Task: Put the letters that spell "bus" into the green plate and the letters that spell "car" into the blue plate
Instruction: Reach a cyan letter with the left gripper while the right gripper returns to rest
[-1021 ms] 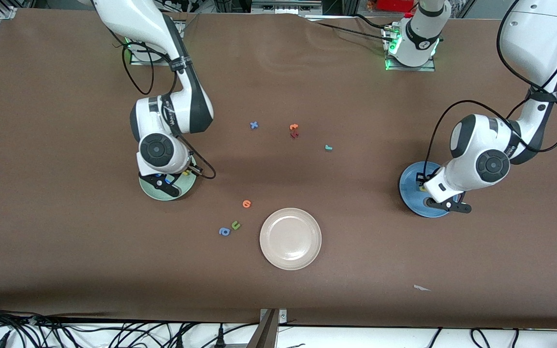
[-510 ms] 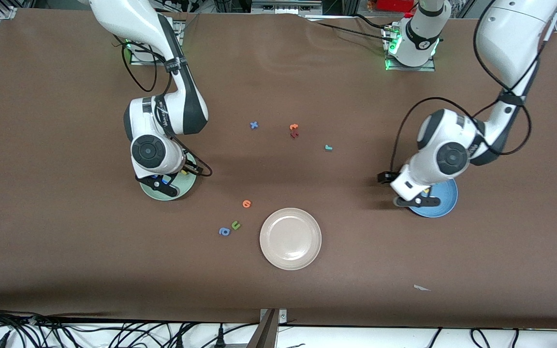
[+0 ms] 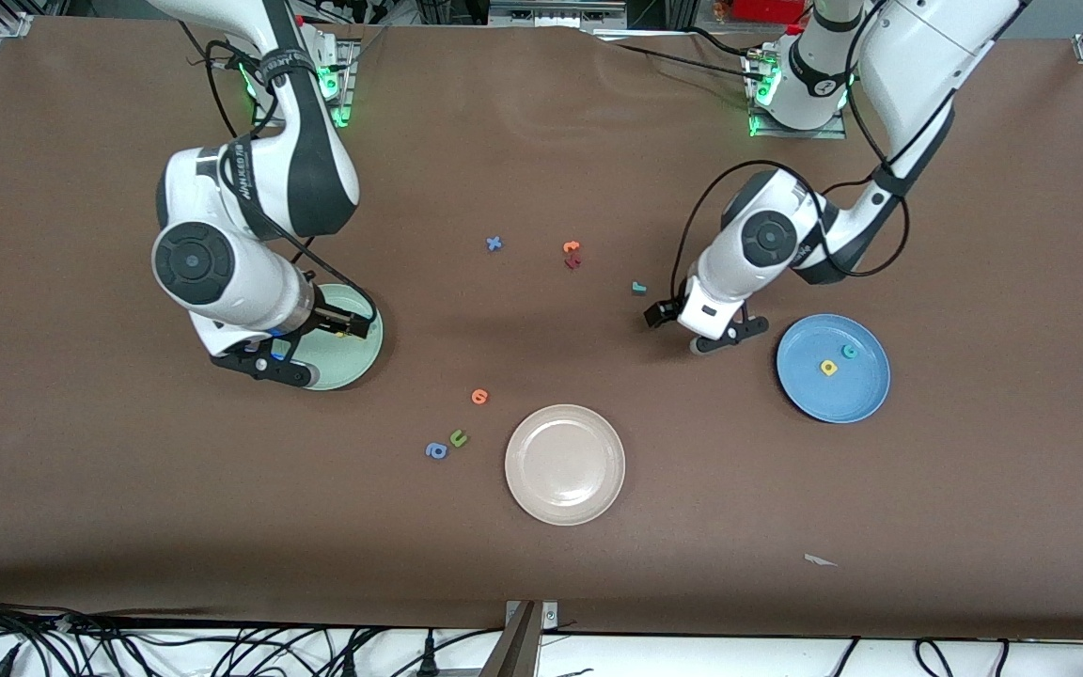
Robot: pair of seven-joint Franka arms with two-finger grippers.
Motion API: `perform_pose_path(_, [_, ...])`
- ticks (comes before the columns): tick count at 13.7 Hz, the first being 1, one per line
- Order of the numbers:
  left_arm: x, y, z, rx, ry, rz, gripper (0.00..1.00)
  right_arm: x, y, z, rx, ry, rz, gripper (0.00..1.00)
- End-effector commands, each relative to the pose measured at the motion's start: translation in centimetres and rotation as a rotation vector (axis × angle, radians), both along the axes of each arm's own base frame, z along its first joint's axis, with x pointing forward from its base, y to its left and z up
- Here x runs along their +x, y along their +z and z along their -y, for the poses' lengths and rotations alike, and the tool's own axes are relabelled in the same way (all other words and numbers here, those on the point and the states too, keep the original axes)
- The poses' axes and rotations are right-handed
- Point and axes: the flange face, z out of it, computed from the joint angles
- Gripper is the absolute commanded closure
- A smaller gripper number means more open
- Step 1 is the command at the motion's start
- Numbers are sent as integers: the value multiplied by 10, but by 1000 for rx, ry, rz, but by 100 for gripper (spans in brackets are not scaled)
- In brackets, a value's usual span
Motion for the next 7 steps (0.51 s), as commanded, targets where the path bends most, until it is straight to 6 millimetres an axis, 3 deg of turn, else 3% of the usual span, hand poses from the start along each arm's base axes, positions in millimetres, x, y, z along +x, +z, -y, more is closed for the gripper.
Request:
perform_pose_path(1, [-24, 2, 30, 48, 111, 26, 0, -8, 31, 13, 38, 106, -58, 0])
perform_pose_path(2, [-33, -1, 39, 59, 126, 31, 0, -13, 53, 24, 72, 138, -61, 0])
perform_pose_path(4, [-51, -6, 53, 48, 154, 62, 0, -24, 96, 71, 150, 173, -89, 0])
perform_pose_path(7, [-73, -22, 69, 84, 190, 87, 3, -21, 113, 136, 101, 238, -72, 0])
